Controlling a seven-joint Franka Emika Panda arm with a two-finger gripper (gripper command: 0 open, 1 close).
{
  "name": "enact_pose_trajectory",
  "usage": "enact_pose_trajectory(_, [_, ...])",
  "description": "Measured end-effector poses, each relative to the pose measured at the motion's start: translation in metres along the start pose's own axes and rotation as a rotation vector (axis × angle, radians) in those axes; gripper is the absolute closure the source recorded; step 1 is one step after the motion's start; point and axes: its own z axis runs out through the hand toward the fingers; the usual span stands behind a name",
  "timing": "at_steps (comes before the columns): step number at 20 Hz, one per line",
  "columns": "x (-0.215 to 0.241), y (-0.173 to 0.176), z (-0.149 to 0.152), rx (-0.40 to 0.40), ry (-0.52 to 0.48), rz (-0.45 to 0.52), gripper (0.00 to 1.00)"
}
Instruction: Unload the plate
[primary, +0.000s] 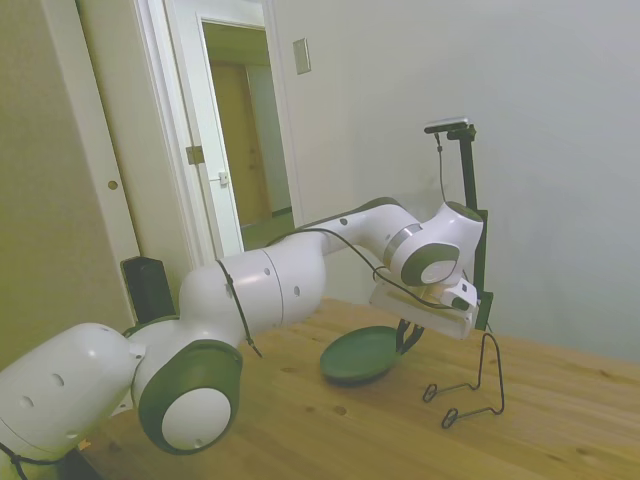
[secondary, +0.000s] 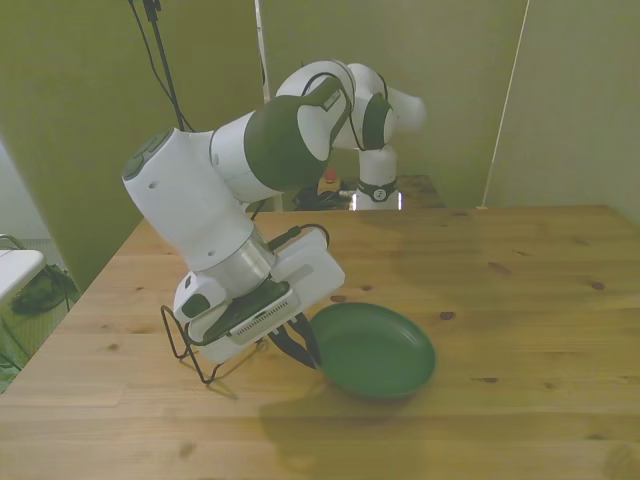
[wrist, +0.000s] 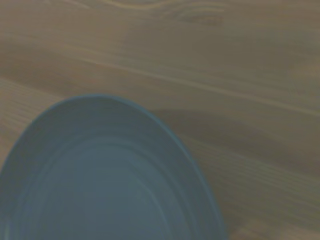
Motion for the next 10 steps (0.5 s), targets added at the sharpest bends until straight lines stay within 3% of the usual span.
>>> enact_pose_trajectory(10, [-0.0018,-0.0041,-0.0032,-0.023,0.003,-0.003,0.0])
